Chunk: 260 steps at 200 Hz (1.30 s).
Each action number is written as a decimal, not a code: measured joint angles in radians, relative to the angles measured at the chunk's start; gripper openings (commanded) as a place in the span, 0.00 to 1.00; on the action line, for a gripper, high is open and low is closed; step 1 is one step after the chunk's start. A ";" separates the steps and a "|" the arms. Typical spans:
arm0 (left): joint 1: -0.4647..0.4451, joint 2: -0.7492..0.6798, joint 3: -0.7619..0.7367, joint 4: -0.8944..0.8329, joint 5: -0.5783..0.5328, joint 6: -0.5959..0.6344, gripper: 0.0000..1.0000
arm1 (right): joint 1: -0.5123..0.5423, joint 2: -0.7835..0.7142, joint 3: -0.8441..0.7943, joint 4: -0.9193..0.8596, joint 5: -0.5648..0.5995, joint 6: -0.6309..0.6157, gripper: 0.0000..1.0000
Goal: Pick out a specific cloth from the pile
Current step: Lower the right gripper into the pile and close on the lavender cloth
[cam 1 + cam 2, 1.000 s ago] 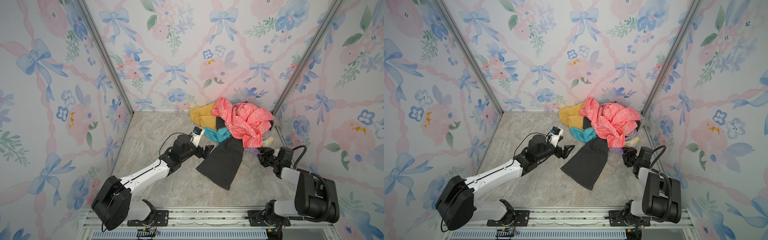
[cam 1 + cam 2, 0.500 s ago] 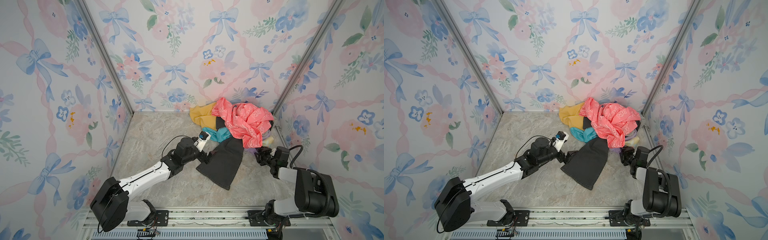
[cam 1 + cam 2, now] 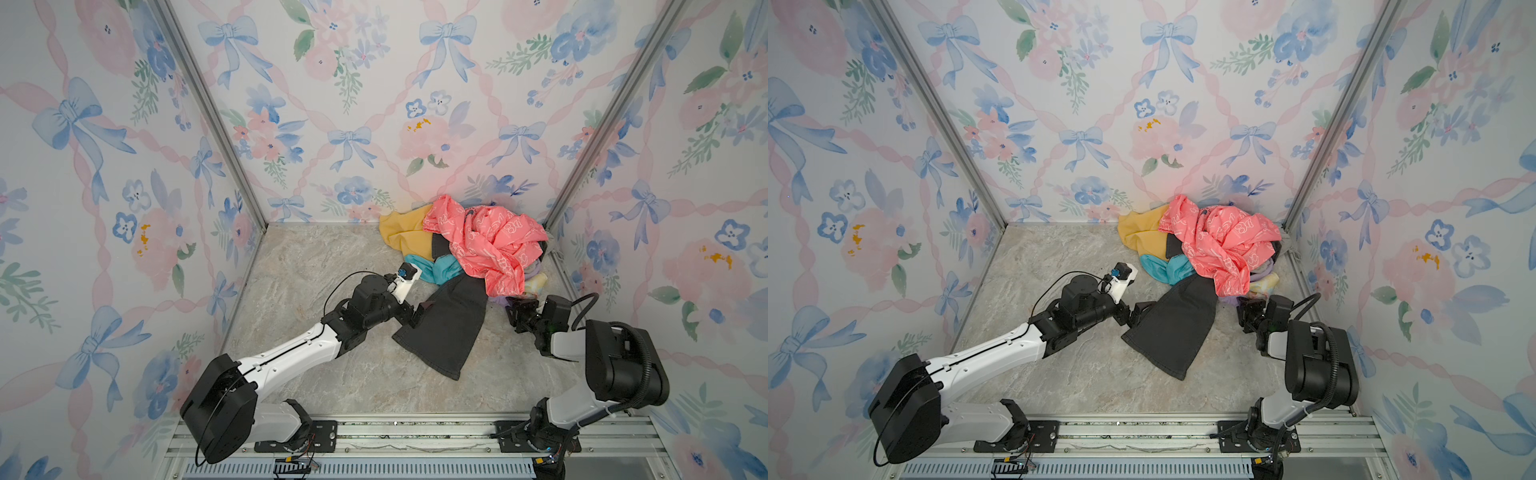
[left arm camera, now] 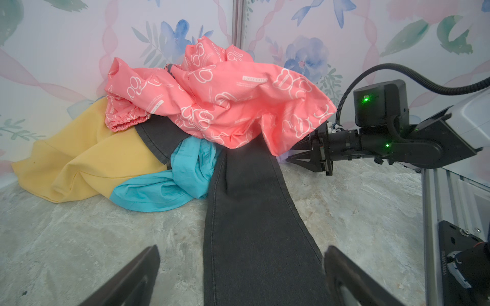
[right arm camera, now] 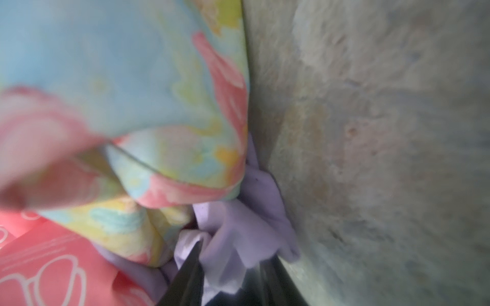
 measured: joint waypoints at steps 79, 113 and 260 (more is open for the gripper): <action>0.000 0.000 0.000 0.000 0.000 0.000 0.98 | 0.019 0.021 0.004 0.036 0.056 0.003 0.00; 0.000 0.000 0.000 0.000 -0.001 0.000 0.98 | 0.018 -0.010 0.053 -0.018 0.060 -0.027 0.00; 0.000 -0.006 0.000 0.000 -0.031 -0.008 0.97 | 0.021 -0.320 0.379 -0.526 0.121 -0.181 0.00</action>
